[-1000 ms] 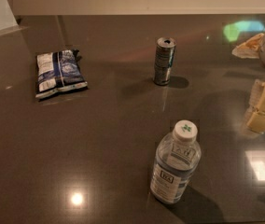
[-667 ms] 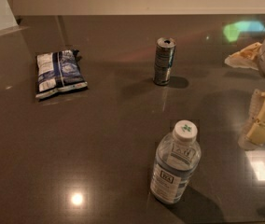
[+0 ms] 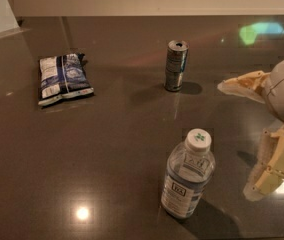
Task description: Knock blue plastic bottle over
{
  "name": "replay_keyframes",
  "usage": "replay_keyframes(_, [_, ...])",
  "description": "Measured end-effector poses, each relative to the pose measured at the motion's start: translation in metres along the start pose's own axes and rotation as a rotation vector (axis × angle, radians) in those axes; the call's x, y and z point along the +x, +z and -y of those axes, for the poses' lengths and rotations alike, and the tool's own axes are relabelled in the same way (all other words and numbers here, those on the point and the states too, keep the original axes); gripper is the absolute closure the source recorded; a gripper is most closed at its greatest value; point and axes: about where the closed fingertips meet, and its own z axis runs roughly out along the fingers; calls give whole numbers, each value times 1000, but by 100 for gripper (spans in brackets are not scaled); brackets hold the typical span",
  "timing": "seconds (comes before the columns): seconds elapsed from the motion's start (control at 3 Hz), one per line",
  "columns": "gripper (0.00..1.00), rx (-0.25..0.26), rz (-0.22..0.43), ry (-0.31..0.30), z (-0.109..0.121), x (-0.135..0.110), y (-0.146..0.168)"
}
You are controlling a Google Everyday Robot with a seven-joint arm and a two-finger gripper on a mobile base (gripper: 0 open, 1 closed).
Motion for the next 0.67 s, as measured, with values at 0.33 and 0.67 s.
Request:
replay_keyframes(0.33, [0, -13, 106, -51, -19, -21, 25])
replay_keyframes(0.67, [0, -26, 160, -61, -29, -35, 37])
